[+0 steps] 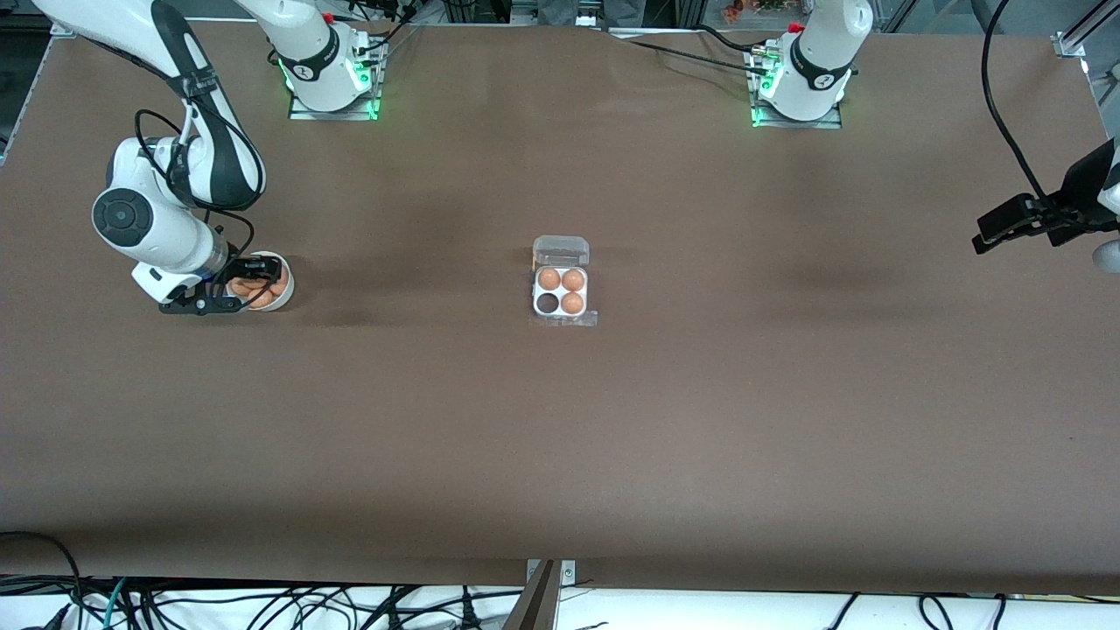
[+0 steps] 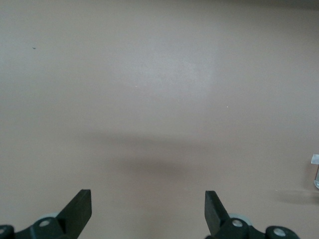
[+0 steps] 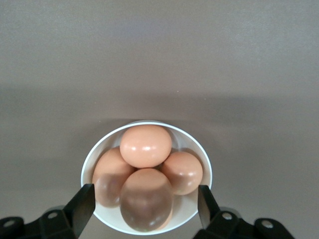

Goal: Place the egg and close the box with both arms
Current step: 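Grasp one brown egg from the bowl with the right gripper and lift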

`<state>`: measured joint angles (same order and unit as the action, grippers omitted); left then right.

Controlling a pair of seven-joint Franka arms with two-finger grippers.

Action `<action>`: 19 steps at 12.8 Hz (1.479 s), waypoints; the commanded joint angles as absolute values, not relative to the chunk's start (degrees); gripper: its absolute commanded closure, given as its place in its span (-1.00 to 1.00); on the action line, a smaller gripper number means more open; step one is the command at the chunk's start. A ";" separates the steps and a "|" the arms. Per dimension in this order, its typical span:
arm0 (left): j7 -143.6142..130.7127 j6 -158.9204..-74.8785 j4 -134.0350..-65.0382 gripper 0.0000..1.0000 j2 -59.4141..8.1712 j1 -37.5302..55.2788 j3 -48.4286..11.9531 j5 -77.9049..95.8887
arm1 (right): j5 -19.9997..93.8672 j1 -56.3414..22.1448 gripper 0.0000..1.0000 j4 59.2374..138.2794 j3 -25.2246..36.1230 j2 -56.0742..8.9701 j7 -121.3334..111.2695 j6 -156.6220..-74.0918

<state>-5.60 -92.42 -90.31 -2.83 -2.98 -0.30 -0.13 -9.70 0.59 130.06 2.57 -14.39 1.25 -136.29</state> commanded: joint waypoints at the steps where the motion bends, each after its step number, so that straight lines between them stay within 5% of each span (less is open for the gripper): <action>1: -4.83 -91.32 -88.77 -1.00 -3.34 -3.34 -0.70 0.00 | -10.72 0.70 -0.59 130.69 2.55 -14.50 1.05 -137.55; 4: -4.83 -91.32 -88.77 -1.00 -3.34 -3.34 -0.70 0.00 | -10.72 0.70 -0.09 130.61 2.55 -14.85 1.23 -137.29; 11: -4.92 -91.32 -88.77 -1.00 -3.34 -3.34 -0.70 0.00 | -10.72 0.70 0.49 130.52 2.46 -14.77 1.40 -136.32; 19: -4.83 -91.32 -88.77 -1.00 -3.34 -3.34 -0.70 0.00 | -9.67 -5.86 0.58 115.60 1.49 -14.77 6.31 -114.63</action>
<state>-5.60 -92.42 -90.31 -2.83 -2.98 -0.30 -0.13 -9.79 -2.35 119.73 1.69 -15.08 2.83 -120.05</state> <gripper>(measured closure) 0.000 0.515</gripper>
